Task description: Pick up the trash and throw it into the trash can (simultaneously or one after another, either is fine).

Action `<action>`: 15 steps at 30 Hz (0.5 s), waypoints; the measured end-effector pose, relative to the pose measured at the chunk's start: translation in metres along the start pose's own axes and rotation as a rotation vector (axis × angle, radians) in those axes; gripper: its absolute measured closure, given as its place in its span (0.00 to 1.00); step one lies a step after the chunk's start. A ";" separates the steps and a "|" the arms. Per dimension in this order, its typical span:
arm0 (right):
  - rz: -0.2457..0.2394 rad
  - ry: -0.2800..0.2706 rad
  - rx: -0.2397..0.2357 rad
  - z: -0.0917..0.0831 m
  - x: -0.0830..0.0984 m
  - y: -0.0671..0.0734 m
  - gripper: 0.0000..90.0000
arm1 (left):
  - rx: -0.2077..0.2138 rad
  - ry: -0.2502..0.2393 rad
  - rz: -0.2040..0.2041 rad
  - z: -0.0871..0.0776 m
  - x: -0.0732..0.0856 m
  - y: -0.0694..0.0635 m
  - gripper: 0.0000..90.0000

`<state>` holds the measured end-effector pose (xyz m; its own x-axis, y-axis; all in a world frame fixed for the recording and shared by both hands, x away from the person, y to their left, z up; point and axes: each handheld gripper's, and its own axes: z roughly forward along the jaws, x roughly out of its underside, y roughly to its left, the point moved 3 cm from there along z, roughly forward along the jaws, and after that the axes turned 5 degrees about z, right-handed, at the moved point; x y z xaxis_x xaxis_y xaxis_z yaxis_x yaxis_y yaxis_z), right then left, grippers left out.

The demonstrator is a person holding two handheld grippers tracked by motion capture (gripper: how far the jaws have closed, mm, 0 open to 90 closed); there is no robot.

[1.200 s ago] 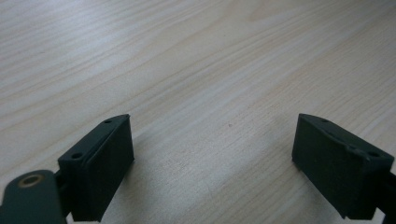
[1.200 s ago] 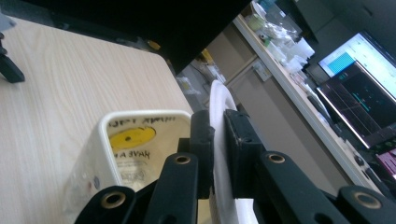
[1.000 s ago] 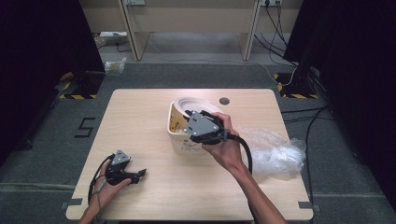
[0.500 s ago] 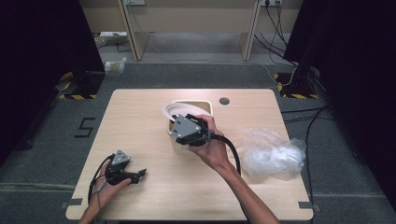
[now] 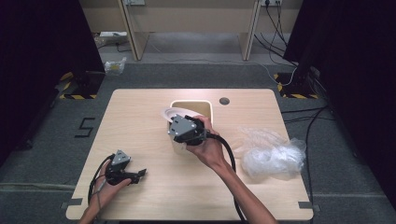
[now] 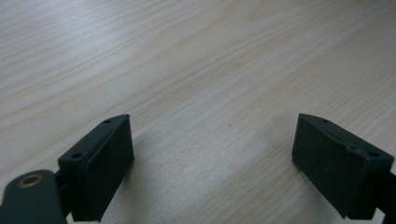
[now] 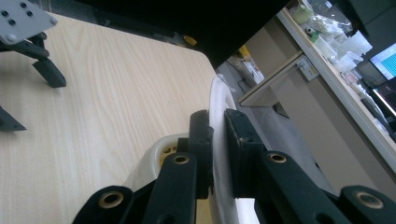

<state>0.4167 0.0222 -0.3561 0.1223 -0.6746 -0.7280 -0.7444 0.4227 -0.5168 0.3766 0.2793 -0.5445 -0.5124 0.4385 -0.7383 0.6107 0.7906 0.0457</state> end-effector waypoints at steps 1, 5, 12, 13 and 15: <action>0.001 0.004 0.005 0.001 0.000 0.000 0.89 | 0.001 0.001 0.000 0.000 0.000 0.000 0.13; 0.001 0.035 0.008 0.006 0.004 -0.001 0.81 | 0.001 0.001 0.000 0.000 0.000 0.000 0.13; -0.010 0.050 0.019 0.002 0.004 -0.002 0.74 | 0.001 0.001 -0.001 0.000 0.000 0.000 0.13; -0.006 0.051 0.024 0.001 0.004 -0.002 0.74 | 0.000 0.000 -0.001 0.000 0.000 0.000 0.13; -0.003 0.050 0.025 -0.002 0.004 -0.004 0.73 | 0.000 0.000 -0.001 0.000 0.000 0.000 0.13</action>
<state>0.4187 0.0171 -0.3562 0.0912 -0.7054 -0.7029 -0.7275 0.4348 -0.5307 0.3767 0.2793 -0.5444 -0.5130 0.4373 -0.7386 0.6102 0.7910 0.0445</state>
